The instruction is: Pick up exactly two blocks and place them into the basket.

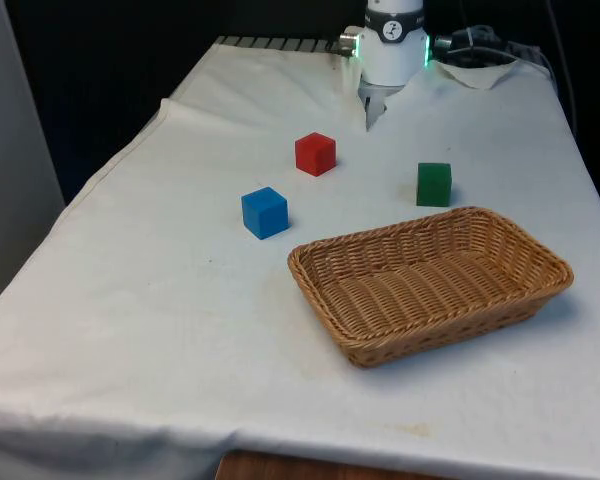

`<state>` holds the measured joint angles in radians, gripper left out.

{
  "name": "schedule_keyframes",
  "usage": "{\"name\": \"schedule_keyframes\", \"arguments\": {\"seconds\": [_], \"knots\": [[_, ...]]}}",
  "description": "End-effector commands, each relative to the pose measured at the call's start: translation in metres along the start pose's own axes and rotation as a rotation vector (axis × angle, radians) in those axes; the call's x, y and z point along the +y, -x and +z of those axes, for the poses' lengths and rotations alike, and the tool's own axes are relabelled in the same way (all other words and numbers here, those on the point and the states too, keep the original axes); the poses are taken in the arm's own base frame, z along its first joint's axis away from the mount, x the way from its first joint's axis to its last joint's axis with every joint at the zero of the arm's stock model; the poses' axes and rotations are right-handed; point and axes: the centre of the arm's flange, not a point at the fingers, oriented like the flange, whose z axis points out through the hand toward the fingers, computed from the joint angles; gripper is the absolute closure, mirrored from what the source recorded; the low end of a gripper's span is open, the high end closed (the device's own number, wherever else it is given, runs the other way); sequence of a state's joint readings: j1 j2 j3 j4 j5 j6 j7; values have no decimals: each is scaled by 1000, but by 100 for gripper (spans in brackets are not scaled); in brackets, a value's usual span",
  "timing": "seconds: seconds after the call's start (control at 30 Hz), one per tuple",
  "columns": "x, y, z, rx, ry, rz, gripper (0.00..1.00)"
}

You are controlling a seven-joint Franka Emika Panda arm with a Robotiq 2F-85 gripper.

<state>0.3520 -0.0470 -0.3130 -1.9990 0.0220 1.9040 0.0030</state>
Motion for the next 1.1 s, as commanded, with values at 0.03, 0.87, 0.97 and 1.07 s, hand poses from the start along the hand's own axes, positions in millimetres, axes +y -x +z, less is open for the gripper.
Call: {"name": "schedule_keyframes", "arguments": {"seconds": [0.03, 0.87, 0.97, 1.07], "knots": [[-4, 5, 3, 22, 9, 3, 0], [-20, 43, 85, 52, -6, 27, 0], [-21, 48, 97, 67, -9, 42, 0], [-23, 51, 106, 72, -12, 50, 0]]}}
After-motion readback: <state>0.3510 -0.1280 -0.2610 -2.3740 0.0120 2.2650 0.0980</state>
